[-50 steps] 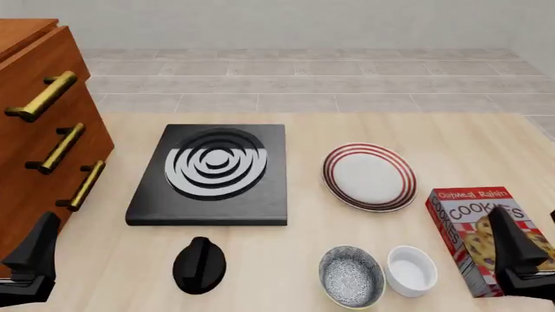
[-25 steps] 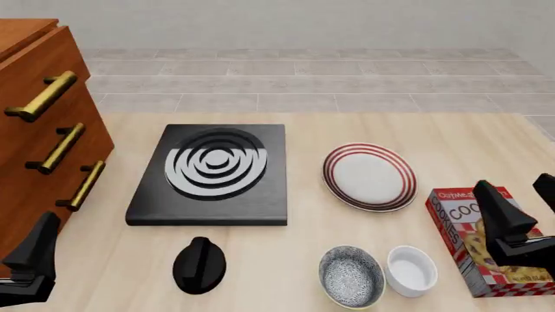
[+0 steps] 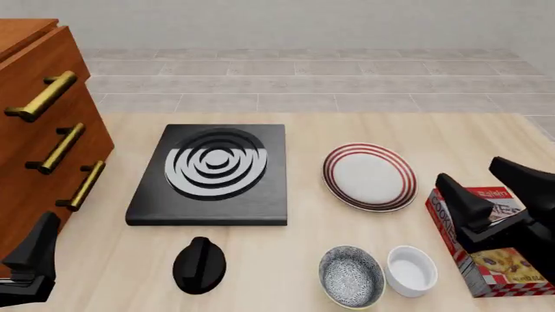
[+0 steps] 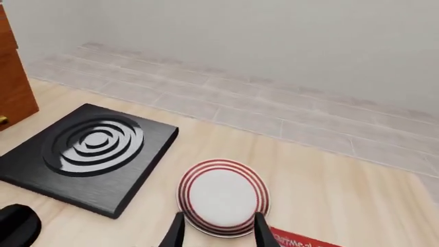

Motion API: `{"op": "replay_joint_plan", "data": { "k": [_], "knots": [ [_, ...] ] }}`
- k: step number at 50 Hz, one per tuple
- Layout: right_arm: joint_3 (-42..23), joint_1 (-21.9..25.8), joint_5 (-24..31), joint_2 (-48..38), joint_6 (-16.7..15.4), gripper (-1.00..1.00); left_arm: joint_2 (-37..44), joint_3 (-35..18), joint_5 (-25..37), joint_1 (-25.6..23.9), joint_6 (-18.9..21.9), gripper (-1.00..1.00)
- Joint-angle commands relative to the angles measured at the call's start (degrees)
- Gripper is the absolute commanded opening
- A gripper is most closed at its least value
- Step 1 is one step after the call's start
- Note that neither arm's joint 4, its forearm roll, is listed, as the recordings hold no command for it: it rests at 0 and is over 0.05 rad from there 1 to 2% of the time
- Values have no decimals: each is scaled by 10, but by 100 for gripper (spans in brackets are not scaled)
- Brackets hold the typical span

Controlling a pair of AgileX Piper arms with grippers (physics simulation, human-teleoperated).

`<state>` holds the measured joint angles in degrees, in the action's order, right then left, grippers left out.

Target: Pick the akita bowl next to the ramekin and place it on the plate.

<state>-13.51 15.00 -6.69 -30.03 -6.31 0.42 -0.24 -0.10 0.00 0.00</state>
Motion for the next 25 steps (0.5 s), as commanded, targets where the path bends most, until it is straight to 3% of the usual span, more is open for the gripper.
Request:
{"op": "replay_joint_plan", "data": {
  "k": [1,25],
  "knots": [
    [-27,33,1,-54,-12,100,0,0,0,0,0,100],
    [-71,108,31,-148,-39,100,0,0,0,0,0,100]
  ]
}}
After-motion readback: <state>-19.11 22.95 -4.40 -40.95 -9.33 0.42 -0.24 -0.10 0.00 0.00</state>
